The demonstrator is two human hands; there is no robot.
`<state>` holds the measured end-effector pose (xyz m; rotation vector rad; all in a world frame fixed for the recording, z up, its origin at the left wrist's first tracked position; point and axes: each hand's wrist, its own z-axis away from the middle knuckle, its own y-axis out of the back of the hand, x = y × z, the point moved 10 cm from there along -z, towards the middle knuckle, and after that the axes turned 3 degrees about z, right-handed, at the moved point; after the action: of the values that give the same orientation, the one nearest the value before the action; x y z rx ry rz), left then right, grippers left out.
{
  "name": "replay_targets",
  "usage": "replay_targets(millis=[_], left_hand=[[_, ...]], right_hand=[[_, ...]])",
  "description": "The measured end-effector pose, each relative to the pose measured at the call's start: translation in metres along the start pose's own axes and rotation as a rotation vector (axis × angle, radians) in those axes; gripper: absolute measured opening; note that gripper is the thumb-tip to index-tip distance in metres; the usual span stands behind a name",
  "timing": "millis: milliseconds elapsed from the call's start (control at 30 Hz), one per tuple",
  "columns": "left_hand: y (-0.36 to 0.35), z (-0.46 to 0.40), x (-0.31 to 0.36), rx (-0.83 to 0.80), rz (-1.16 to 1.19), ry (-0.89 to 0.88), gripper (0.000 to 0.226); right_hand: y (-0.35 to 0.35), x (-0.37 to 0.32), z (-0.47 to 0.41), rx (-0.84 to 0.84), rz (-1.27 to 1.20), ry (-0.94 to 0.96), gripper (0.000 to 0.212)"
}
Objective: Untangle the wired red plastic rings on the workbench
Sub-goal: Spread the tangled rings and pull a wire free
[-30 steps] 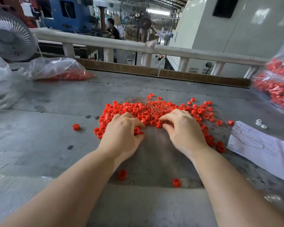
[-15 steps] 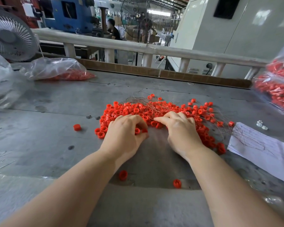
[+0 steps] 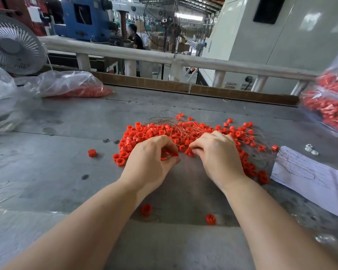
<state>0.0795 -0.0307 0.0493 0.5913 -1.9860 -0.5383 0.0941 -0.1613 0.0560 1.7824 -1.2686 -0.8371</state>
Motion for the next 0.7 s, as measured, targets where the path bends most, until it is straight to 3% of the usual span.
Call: replay_targets(millis=[467, 700], left_hand=[[0.006, -0.003, -0.014, 0.073, 0.219, 0.133, 0.025], [0.006, -0.004, -0.016, 0.071, 0.252, 0.156, 0.028]], right_hand=[[0.011, -0.003, 0.001, 0.065, -0.218, 0.005, 0.013], [0.005, -0.009, 0.002, -0.035, -0.247, 0.021, 0.018]])
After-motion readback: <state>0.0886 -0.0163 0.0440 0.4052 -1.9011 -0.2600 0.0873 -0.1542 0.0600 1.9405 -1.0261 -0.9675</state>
